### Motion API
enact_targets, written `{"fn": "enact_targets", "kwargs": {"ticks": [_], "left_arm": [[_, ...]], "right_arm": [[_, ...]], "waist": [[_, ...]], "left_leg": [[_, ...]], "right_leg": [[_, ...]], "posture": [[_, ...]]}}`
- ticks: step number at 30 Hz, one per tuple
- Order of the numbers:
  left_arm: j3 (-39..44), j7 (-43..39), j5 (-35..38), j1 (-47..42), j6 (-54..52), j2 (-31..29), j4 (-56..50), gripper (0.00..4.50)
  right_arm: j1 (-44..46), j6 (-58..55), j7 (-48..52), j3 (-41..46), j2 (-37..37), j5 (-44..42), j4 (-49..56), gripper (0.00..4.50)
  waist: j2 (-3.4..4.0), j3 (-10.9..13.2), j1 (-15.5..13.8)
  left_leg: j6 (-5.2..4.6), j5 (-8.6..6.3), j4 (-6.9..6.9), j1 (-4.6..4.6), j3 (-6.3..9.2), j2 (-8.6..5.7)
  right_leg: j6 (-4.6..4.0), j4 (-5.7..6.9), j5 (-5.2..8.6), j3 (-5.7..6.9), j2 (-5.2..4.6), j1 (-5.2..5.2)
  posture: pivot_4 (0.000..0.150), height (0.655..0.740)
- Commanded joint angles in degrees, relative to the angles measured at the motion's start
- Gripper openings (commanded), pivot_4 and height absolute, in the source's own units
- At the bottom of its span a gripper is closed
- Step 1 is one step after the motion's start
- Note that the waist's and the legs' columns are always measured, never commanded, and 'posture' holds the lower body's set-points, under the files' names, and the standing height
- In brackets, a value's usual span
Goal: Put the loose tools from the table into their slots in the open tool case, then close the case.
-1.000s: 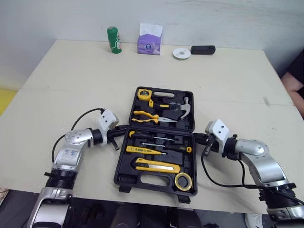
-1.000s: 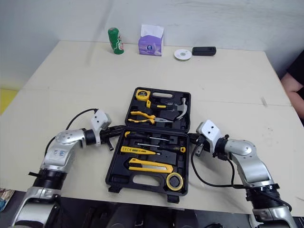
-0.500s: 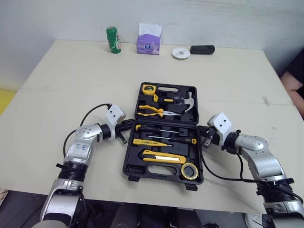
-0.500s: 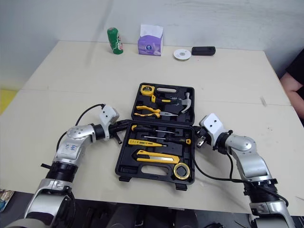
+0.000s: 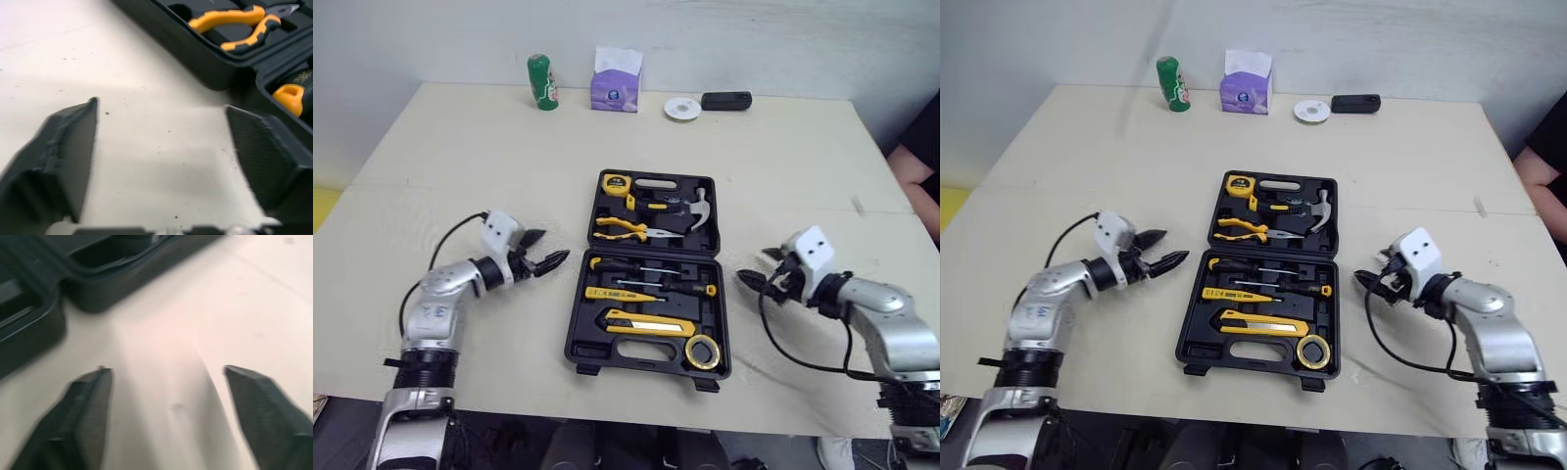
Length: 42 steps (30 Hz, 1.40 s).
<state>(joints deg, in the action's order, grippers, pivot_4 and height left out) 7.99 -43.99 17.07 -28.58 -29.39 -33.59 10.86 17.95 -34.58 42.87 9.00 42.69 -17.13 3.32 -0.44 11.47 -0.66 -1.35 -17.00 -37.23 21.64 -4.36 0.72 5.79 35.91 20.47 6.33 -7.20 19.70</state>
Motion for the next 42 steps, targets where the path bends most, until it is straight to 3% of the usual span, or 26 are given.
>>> {"fn": "enact_targets", "kwargs": {"ticks": [1, 4, 7, 12, 21, 42], "left_arm": [[-0.2, -1.1, 5.2, -7.2, -14.2, -2.3, -4.0, 4.5], [-2.4, -0.1, 7.1, -15.1, -29.1, -2.8, -1.9, 4.5], [-4.5, 1.7, 7.1, -21.6, -37.5, -1.9, 0.4, 4.5], [-9.8, 4.0, 2.7, -30.5, -37.5, 0.2, 10.3, 4.5], [-16.0, 2.7, -3.4, -40.2, -33.7, 3.7, 26.5, 4.5], [-16.6, 3.6, -9.2, -42.4, -28.0, 6.3, 37.4, 4.5]], "right_arm": [[6.3, -19.5, -1.3, 0.9, 3.9, -5.0, 4.9, 4.46], [13.1, -32.8, -0.9, -0.2, 3.9, -10.0, 6.0, 4.46], [20.8, -43.4, -3.7, -0.1, 1.5, -12.0, 3.7, 4.46], [35.1, -56.9, -9.3, 0.8, -4.1, -11.3, -6.4, 4.46], [43.5, -57.9, -14.3, -3.0, -7.5, -9.4, -16.8, 4.46], [43.9, -54.5, -19.3, -2.4, -12.1, -5.4, -22.2, 4.46]], "waist": [[0.0, 0.0, 0.2], [0.0, 0.0, 0.4], [-0.01, 0.0, 0.6], [-0.01, 0.0, 0.8], [-0.02, 0.0, 0.8], [-0.02, 0.0, 1.0]], "left_leg": [[0.0, 0.0, 0.0, 0.03, 0.01, 0.0], [0.02, 0.02, -0.04, 0.22, 0.11, 0.0], [0.04, 0.11, -0.1, 0.66, 0.16, -0.04], [0.01, 0.33, -0.14, 1.31, 0.01, -0.1], [0.08, 0.46, -0.32, 1.67, -0.26, -0.1], [0.06, 0.46, -0.53, 1.73, -1.0, -0.03]], "right_leg": [[0.0, 0.03, 0.0, 0.0, 0.0, 0.05], [-0.01, 0.04, 0.0, 0.06, 0.01, 0.17], [-0.01, 0.09, -0.01, 0.11, 0.05, 0.57], [0.02, 0.37, -0.03, 0.02, 0.47, 1.36], [0.01, 0.85, -0.03, -0.05, 0.54, 1.94], [0.0, 1.71, -0.03, -0.58, 0.48, 2.73]], "posture": [[0.15, 0.74], [0.15, 0.74], [0.15, 0.74], [0.15, 0.74], [0.15, 0.74], [0.15, 0.74]]}}
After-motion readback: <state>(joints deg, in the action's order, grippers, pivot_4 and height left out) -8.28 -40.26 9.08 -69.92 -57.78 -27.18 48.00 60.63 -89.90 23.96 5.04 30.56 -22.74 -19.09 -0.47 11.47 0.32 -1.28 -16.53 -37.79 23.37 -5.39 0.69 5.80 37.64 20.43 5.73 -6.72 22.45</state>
